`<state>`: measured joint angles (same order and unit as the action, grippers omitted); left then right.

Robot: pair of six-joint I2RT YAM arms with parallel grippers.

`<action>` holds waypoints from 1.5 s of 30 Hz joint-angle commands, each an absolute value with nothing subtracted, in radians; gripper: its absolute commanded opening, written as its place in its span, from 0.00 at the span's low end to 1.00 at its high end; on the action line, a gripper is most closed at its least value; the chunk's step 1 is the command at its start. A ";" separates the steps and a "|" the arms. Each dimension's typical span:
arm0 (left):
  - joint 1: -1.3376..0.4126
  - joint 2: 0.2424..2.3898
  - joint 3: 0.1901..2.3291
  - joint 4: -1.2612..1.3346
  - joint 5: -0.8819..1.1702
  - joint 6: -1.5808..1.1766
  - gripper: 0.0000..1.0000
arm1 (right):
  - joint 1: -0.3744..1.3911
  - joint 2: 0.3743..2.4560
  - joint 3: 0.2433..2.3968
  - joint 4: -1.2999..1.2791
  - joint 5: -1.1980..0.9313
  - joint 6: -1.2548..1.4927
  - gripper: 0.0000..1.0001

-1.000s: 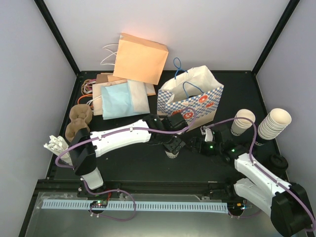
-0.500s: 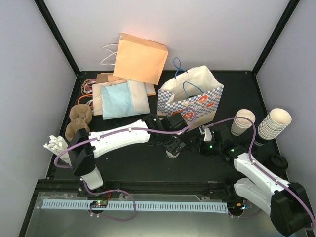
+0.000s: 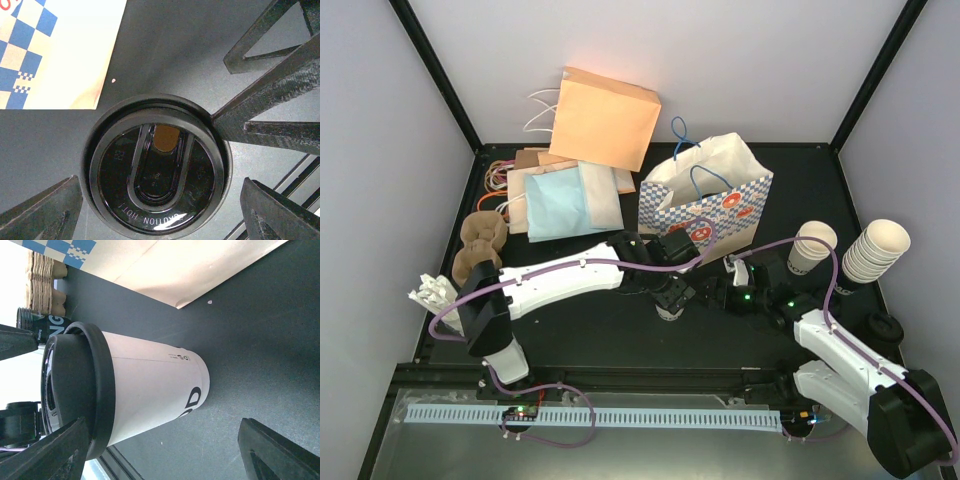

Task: Pack the takeout coffee

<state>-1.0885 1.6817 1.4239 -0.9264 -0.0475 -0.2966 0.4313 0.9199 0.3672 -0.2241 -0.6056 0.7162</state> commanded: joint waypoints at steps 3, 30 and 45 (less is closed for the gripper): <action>-1.092 1.704 1.432 -0.912 -0.060 -0.310 0.88 | 0.428 0.914 0.373 -0.200 -0.622 0.706 0.84; -1.081 1.732 1.401 -0.901 -0.026 -0.307 0.74 | 0.428 0.972 0.345 -0.148 -0.670 0.698 0.83; -1.080 1.730 1.369 -0.882 0.000 -0.290 0.71 | 0.428 0.928 0.344 -0.225 -0.594 0.672 0.79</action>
